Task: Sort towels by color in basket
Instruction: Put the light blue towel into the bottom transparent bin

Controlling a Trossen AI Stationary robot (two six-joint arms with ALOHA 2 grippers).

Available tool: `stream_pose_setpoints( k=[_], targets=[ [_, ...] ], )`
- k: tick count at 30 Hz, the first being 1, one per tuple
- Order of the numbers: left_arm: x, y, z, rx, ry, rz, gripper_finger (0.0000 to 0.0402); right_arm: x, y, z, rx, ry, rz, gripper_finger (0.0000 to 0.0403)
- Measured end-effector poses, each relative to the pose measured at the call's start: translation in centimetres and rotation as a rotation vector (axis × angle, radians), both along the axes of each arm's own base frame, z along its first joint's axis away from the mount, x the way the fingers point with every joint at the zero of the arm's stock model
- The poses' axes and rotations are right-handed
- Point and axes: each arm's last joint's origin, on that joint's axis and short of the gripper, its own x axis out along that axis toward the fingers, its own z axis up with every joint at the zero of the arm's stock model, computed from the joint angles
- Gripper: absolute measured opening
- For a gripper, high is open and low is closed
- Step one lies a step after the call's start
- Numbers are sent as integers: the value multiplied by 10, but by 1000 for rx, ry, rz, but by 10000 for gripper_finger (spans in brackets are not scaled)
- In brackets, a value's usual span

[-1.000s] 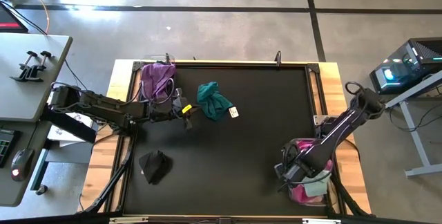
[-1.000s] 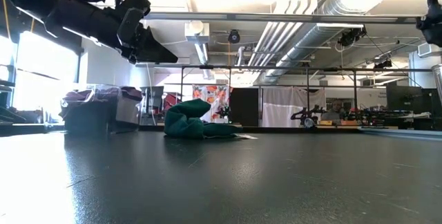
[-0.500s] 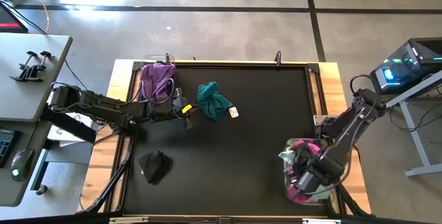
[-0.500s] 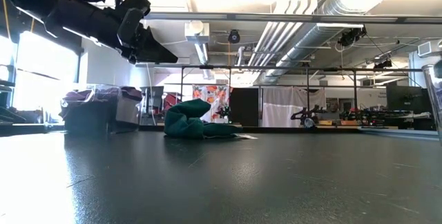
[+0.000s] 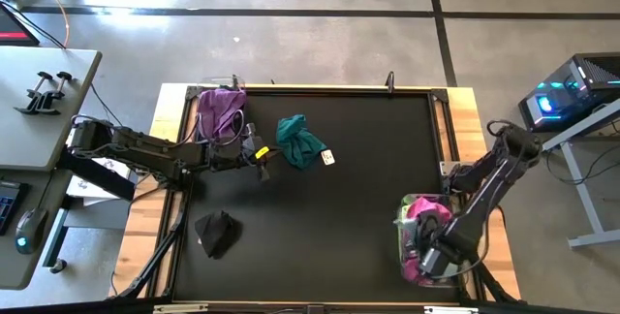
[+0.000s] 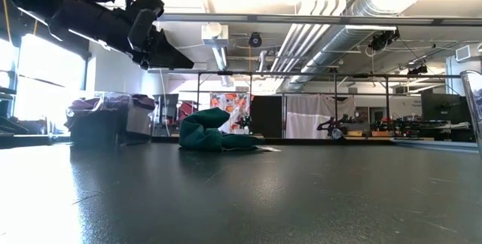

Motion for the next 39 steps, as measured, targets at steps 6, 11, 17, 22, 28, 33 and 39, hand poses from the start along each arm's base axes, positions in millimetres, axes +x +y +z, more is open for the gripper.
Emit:
stream_pose_setpoints(
  k=[6, 11, 17, 22, 28, 33, 39],
  targets=[
    [0, 0, 0, 0, 0, 0, 0, 3, -13, -32, 44, -5, -43, 123],
    [0, 0, 0, 0, 0, -1, 0, 4, -12, -15, 3, -10, 22, 124],
    [0, 0, 0, -1, -1, 0, 0, -4, -4, 24, -65, -35, 81, 128],
    [0, 0, 0, -1, -1, 0, 0, -14, 1, 50, -107, -12, 72, 163],
    [0, 0, 0, -2, -1, 0, 0, -13, 0, 62, -197, -142, 117, 206],
    [0, 0, 0, -2, -1, 0, 0, -3, -4, 54, -304, -317, 172, 201],
    [0, 0, 0, -2, -1, 0, 0, 0, -18, 22, -369, -303, 86, 182]
  ],
)
